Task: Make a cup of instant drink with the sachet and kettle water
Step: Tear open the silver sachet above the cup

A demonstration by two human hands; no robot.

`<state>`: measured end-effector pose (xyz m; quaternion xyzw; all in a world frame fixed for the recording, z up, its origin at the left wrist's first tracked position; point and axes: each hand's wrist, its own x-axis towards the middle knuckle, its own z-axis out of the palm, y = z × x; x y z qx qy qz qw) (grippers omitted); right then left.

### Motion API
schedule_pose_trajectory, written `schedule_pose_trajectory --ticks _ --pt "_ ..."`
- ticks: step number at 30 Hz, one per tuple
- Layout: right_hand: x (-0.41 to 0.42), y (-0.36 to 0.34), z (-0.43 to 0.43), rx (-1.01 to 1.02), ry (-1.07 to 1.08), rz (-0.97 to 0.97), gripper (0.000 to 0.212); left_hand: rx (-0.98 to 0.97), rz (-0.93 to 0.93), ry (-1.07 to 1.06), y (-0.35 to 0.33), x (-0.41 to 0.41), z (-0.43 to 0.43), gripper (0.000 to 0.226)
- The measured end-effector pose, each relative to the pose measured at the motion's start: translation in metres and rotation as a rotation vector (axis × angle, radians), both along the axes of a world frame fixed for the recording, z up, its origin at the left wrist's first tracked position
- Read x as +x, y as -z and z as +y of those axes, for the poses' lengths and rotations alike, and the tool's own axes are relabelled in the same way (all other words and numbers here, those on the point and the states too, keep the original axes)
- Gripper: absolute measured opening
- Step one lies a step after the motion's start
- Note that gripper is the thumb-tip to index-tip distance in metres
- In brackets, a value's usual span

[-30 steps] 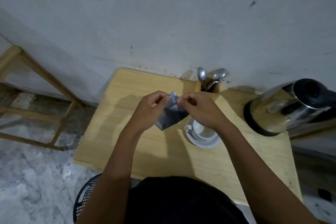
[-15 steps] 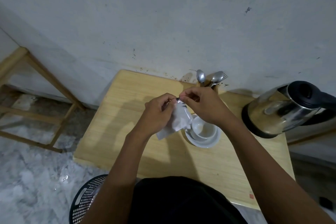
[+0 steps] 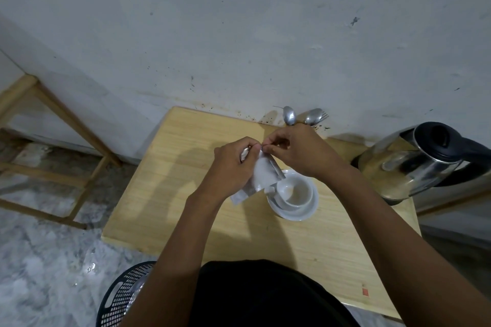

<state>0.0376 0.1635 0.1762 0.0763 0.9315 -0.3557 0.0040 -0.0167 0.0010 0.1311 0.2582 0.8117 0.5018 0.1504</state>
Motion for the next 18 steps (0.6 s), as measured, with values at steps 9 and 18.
schedule_pose_trajectory --ticks 9,18 --pt "0.001 -0.007 -0.002 0.08 -0.004 0.004 0.011 0.062 0.06 -0.058 -0.011 0.002 0.006 0.017" --pt "0.003 -0.013 -0.012 0.155 -0.046 0.04 0.013 0.038 0.041 -0.047 -0.018 0.0 0.0 0.017"
